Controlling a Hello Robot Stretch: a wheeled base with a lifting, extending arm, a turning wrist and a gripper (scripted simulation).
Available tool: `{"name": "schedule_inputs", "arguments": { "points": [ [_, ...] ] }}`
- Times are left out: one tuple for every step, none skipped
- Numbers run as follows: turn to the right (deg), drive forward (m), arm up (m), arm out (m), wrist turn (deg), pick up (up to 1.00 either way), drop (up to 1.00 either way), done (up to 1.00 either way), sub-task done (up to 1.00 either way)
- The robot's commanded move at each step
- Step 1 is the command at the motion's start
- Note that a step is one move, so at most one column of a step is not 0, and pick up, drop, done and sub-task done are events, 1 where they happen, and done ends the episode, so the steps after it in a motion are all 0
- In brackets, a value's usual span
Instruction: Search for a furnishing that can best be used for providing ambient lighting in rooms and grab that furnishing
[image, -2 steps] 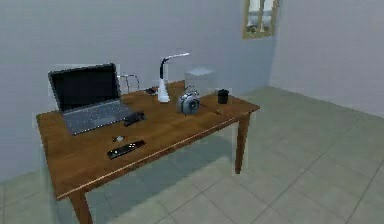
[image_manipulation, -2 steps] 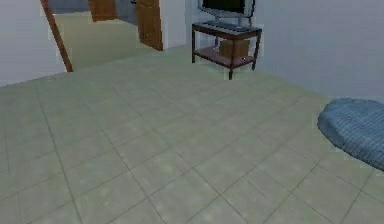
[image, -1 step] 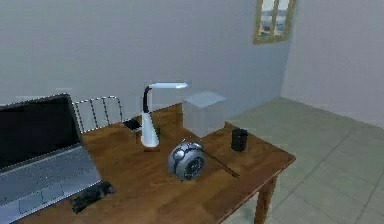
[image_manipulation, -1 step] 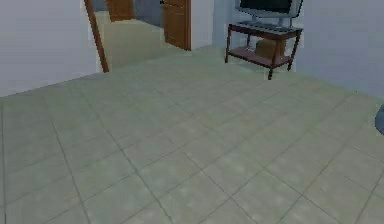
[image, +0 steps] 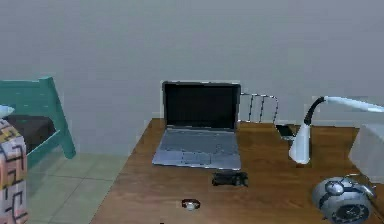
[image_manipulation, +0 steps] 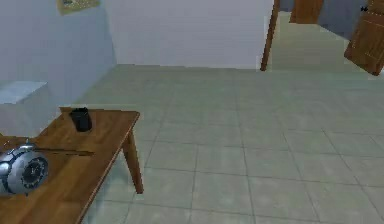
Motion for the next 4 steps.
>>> {"name": "schedule_inputs", "arguments": {
  "points": [
    [-45.0, 0.00, 0.00, 0.00, 0.0, 0.00, 0.00, 0.00, 0.00],
    [-12.0, 0.00, 0.00, 0.00, 0.0, 0.00, 0.00, 0.00, 0.00],
    [0.0, 0.00, 0.50, 0.00, 0.0, 0.00, 0.00, 0.00, 0.00],
    [0.0, 0.00, 0.38, 0.00, 0.0, 0.00, 0.00, 0.00, 0.00]
  ]
}}
